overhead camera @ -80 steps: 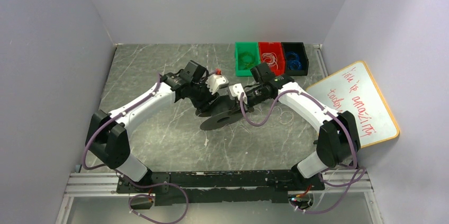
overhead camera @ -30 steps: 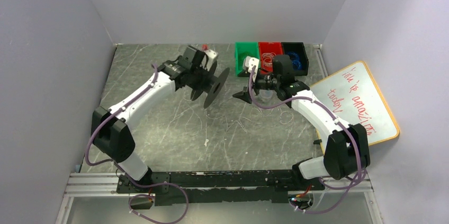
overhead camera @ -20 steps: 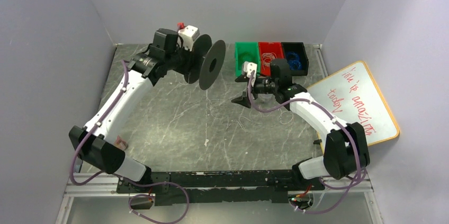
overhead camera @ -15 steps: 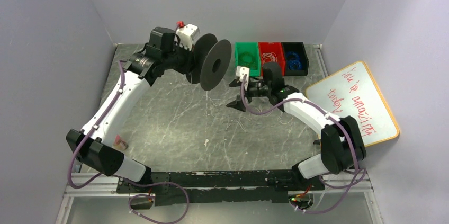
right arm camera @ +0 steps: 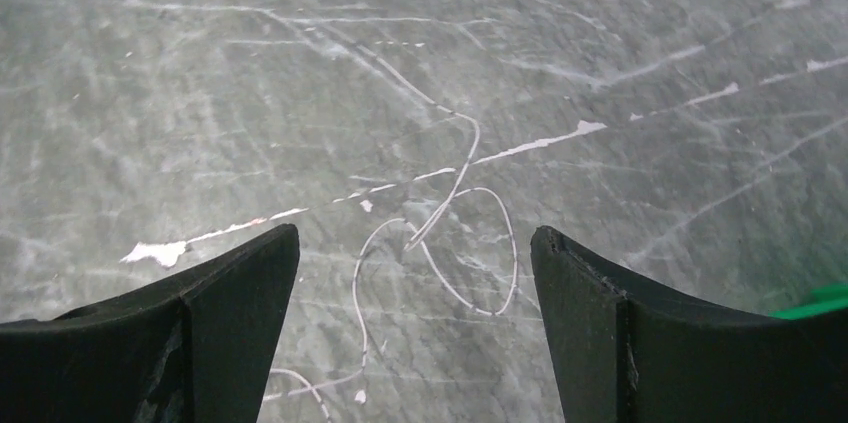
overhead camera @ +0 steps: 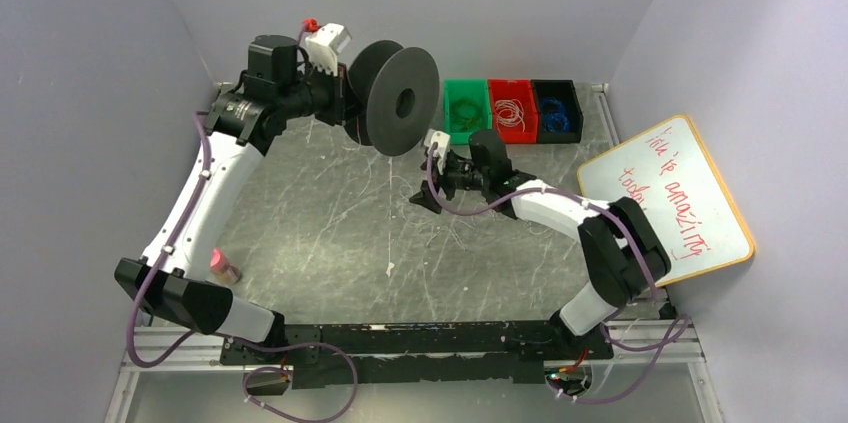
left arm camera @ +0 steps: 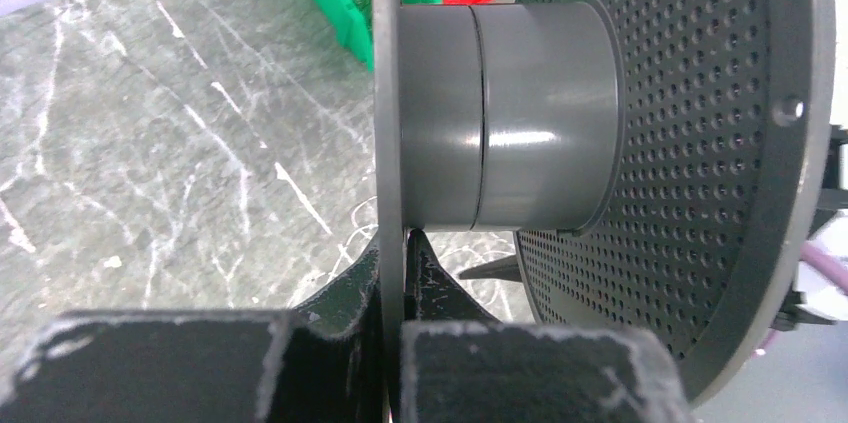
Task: Wrap the cables
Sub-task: Wrap the cable around the cable reel.
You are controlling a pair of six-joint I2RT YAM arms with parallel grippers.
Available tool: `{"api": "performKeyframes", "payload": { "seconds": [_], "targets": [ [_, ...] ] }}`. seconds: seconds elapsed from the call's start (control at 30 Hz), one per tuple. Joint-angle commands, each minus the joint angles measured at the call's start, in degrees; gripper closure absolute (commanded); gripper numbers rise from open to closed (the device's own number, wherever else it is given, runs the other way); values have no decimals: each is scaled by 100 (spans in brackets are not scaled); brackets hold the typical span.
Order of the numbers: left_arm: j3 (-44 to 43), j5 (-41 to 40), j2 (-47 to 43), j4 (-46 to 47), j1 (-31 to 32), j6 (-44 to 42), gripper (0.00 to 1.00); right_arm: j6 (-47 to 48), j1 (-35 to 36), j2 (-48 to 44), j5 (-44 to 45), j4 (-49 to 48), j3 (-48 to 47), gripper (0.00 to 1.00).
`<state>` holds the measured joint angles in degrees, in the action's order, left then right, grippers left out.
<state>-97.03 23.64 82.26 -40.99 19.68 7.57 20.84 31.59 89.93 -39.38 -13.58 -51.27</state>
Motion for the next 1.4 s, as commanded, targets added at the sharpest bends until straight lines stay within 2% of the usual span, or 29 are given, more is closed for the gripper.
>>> {"api": "performKeyframes", "payload": {
  "seconds": [0.0, 0.33, 0.47, 0.5, 0.53, 0.67, 0.83, 1.0, 1.2, 1.37],
  "targets": [
    [-401, 929, -347, 661, -225, 590, 98, -806, 31, 227, 592, -823, -49, 12],
    [-430, 1718, -445, 866, -477, 968, 97, -1633, 34, 920, 922, -884, -329, 13],
    [-461, 2098, -473, 923, -547, 1071, 97, -1802, 34, 1055, 922, -834, -433, 23],
    [-465, 2163, -478, 933, -557, 1096, 97, -1833, 36, 1080, 850, -819, -463, 31],
    [-469, 2215, -482, 947, -566, 1130, 97, -1859, 32, 1113, 760, -790, -503, 43],
    [-426, 2275, -521, 1007, -647, 1238, 98, -1859, -30, 1176, 674, -525, -686, 98],
    [-352, 2089, -667, 832, -772, 942, 97, -2066, -667, 970, 545, -270, -816, 100],
    [-165, 1322, -886, 307, -773, 165, 97, -2023, -1326, 527, 989, 500, -1277, 100],
    [518, 792, -1105, 113, -767, -476, 97, -2037, -1884, -189, 1309, 744, -1369, 100],
    [1008, 189, -1293, 157, -770, -673, 97, -1929, -2241, -500, 1951, 1033, -1517, 100]
  ]
}}
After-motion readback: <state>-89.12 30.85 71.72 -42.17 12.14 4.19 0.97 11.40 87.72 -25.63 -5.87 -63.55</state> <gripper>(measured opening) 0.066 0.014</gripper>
